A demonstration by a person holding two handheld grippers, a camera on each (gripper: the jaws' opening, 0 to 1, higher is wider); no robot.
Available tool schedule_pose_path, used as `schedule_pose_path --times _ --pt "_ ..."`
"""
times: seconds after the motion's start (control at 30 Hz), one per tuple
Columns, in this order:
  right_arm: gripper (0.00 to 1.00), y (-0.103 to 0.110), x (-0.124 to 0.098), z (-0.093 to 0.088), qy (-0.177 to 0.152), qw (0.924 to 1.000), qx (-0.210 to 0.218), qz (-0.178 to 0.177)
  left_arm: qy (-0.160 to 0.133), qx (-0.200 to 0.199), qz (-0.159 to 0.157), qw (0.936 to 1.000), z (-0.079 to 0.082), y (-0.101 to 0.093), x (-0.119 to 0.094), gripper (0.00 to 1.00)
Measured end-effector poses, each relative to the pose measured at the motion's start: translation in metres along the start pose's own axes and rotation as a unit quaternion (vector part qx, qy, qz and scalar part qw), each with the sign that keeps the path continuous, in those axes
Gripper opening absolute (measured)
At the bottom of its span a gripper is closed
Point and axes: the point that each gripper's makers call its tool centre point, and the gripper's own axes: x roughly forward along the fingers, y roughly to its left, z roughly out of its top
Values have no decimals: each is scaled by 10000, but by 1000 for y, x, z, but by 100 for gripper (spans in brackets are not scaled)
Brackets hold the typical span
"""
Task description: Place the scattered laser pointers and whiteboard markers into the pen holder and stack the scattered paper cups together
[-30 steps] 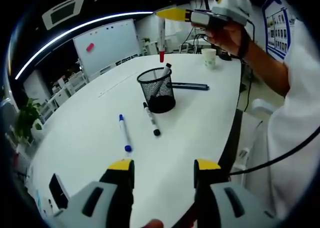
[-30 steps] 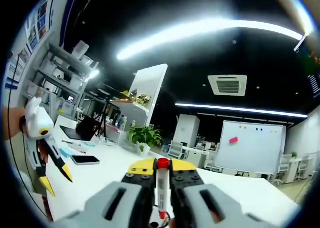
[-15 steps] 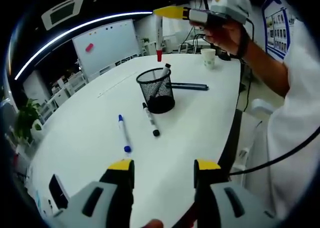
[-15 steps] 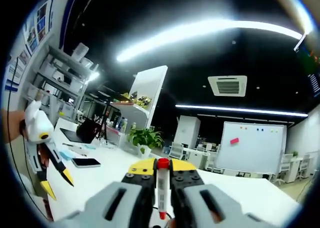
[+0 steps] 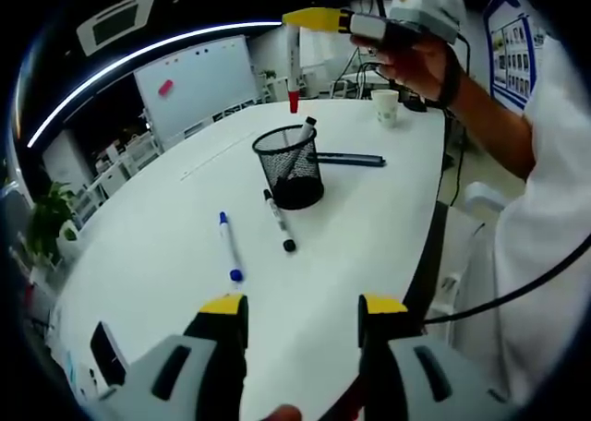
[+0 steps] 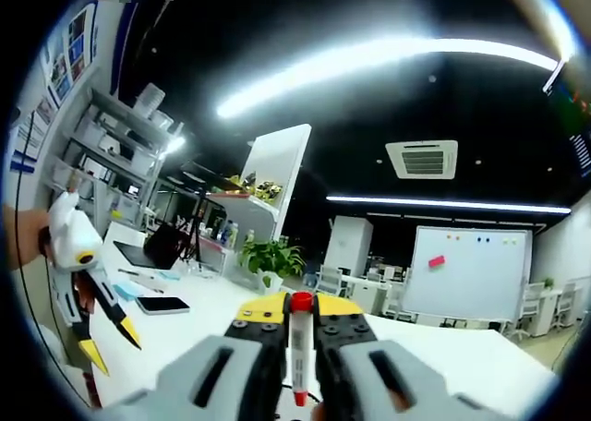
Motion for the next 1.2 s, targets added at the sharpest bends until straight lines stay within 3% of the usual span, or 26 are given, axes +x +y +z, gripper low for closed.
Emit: schedule_pose_path --times 1.2 --pt "10 9 0 -12 168 9997 77 184 20 20 -14 10000 1 3 2 49"
